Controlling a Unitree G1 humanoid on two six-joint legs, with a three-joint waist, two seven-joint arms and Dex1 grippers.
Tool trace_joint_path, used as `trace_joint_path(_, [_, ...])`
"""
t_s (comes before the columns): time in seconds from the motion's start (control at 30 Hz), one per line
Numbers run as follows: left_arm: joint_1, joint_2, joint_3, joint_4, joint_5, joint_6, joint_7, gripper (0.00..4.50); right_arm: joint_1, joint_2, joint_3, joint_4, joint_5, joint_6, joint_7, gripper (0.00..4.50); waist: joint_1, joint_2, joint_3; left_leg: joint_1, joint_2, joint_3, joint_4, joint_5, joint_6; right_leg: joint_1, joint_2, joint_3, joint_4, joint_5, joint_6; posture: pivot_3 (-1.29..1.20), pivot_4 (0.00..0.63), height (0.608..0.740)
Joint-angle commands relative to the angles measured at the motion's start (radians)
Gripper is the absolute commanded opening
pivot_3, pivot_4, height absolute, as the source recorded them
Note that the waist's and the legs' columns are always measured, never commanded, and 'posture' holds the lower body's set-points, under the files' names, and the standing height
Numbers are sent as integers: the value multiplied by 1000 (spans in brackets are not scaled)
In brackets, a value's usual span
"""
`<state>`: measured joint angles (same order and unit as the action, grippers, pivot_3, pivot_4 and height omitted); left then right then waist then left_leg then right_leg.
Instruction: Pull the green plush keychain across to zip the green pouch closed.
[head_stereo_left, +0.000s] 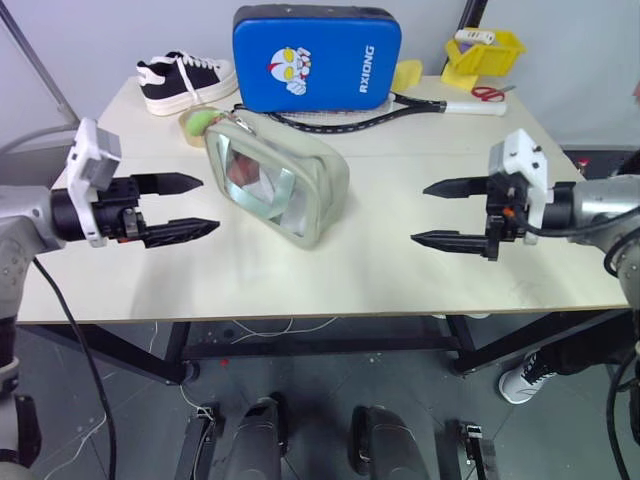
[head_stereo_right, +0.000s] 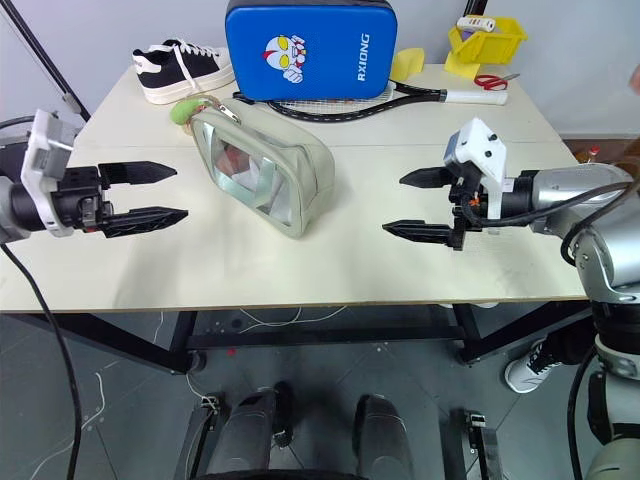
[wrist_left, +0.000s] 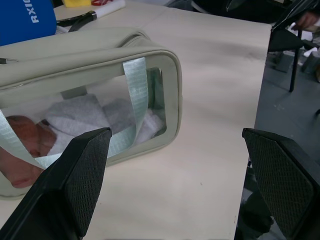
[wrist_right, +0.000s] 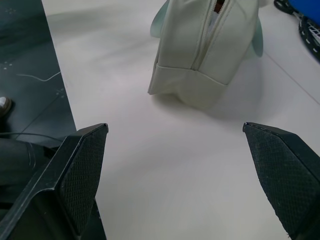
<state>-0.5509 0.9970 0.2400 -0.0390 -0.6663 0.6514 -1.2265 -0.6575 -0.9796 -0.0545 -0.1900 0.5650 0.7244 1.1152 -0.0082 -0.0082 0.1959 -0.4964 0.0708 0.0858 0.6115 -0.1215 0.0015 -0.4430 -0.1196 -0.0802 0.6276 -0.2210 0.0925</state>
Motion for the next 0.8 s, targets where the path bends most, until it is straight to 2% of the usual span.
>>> trace_joint_path(0.03, [-50,15,19,22,0,-1,11,4473,-39,11,-35,-1,16,-1,-14,4500,0,0,0,0,0,0,0,0,0,0,0,0,0,0,0,0,150,723])
trace_joint_path(0.1, [-73,9,28,29,-36,49,24,4473,-85,39,-31,11,25,45,-55,4500,0,0,0,0,0,0,0,0,0,0,0,0,0,0,0,0,150,723])
trace_joint_path(0.17, [-76,7,39,25,-43,30,4,4473,-193,111,6,41,22,95,-116,4500,-4,0,0,0,0,0,0,0,0,0,0,0,0,0,0,0,150,723])
trace_joint_path(0.23, [-67,6,47,31,-35,-10,-21,4473,-321,202,71,104,-17,132,-171,4500,-13,0,0,0,0,0,0,0,0,1,0,0,1,1,-1,0,150,723])
trace_joint_path(0.33, [-86,2,67,69,-50,-16,-35,4473,-529,371,191,313,-123,152,-250,4500,-18,1,0,0,2,1,-2,0,0,0,1,0,3,1,-1,0,150,723])
trace_joint_path(0.43, [-103,6,92,92,-63,-21,-44,4473,-690,518,288,546,-228,104,-275,4500,-11,1,0,0,4,1,-3,1,0,-1,3,0,4,1,-1,0,150,723])
trace_joint_path(0.6, [-60,31,135,83,-57,-27,-35,4473,-907,759,364,976,-359,-46,-272,4500,-11,1,0,-1,4,4,-2,1,0,-1,3,0,4,2,2,0,150,723])
trace_joint_path(0.77, [-5,37,176,35,-72,-12,-18,4473,-994,872,371,1232,-455,-161,-260,4500,-4,0,0,-1,4,4,-2,1,-1,-1,3,-1,3,1,0,0,150,723])
trace_joint_path(0.8, [9,38,183,26,-72,-12,-15,4500,-1003,879,371,1260,-470,-173,-250,3978,-3,0,0,-1,4,4,-2,1,-1,-1,3,-1,3,1,0,0,150,723])
